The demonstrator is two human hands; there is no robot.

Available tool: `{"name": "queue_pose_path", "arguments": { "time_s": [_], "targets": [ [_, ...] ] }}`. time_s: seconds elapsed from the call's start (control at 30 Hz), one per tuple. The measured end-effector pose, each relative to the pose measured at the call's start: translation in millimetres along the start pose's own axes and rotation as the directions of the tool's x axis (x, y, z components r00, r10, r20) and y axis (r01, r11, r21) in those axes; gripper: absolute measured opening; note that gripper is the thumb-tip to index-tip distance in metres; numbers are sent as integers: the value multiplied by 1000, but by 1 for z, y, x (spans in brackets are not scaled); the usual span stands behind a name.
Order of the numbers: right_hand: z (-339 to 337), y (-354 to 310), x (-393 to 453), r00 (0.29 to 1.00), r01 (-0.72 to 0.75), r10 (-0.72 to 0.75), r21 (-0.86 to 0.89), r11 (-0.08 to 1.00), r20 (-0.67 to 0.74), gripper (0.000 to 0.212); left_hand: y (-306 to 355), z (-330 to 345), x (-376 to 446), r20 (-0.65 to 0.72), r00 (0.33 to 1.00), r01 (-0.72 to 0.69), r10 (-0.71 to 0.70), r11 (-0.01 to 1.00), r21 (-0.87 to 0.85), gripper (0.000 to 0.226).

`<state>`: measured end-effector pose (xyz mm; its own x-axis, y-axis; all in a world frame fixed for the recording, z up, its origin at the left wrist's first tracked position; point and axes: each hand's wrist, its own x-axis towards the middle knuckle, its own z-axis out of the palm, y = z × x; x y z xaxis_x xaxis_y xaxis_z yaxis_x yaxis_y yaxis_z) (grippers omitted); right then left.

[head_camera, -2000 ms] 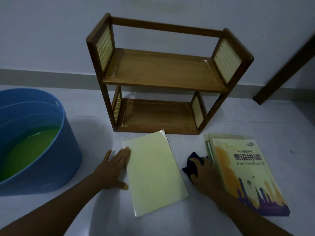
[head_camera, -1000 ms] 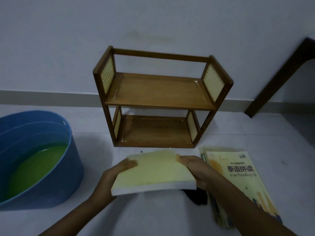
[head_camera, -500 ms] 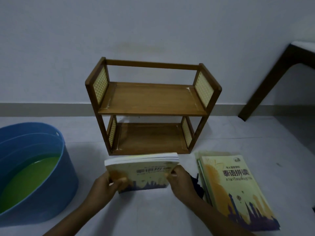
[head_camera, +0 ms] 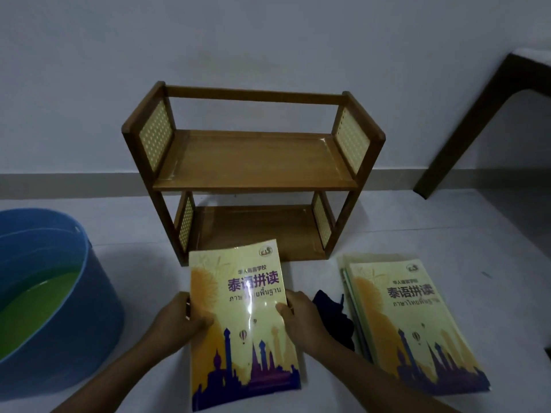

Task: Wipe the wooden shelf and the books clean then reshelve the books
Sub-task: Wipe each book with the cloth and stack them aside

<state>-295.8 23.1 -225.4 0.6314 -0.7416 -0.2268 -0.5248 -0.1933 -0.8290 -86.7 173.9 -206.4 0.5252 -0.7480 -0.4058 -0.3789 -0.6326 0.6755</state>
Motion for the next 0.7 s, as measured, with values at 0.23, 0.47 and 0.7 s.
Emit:
{"name": "queue_pose_path", "arguments": {
  "time_s": [0.23, 0.47, 0.7],
  "targets": [
    [23, 33, 26, 984, -149, 168, -218, 964, 68, 19, -18, 27, 24, 27, 998, 49, -58, 965, 257, 20],
    [-21, 26, 28, 994, -104, 107, -289, 952, -7, 45, 28, 29, 20, -2, 992, -97, 123, 789, 607, 31],
    [-168, 67, 10, 866, -425, 202, -459, 780, -457, 45, 178, 137, 22, 372, 871, -449, 321, 826, 340, 27]
  ]
}}
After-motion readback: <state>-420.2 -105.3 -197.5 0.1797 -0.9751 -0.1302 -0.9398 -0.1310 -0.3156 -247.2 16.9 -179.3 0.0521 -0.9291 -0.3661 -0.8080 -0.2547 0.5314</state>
